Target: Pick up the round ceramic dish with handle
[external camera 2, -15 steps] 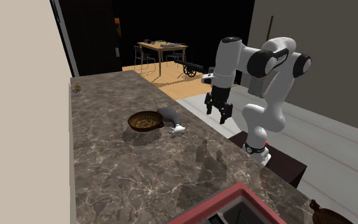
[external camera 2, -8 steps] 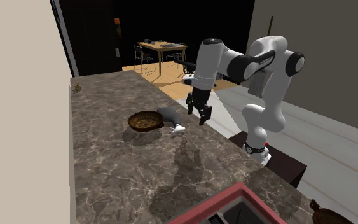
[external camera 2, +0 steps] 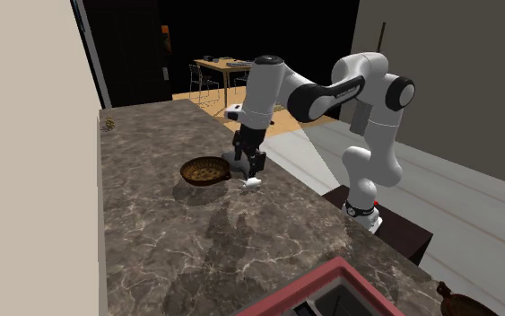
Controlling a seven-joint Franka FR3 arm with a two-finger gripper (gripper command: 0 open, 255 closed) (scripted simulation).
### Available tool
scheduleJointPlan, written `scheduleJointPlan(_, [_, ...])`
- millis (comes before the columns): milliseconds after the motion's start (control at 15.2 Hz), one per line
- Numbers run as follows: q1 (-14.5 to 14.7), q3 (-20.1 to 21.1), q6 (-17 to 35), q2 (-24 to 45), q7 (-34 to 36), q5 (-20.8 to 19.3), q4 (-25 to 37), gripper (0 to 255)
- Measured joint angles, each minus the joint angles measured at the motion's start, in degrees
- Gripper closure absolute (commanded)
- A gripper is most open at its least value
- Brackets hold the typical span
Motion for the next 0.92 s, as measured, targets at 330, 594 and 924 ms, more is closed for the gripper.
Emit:
scheduleJointPlan(330, [-0.79, -0.81, -0.38, 10.59, -2.23, -1.86, 12.82, 0])
scheduleJointPlan(594, [-1.18, -1.16, 0.99, 13.18, -2.77, -2.33, 14.57, 0])
scheduleJointPlan(924, [-1.20, -1.19, 4.69, 12.87, -1.87, -2.67, 10.48, 0])
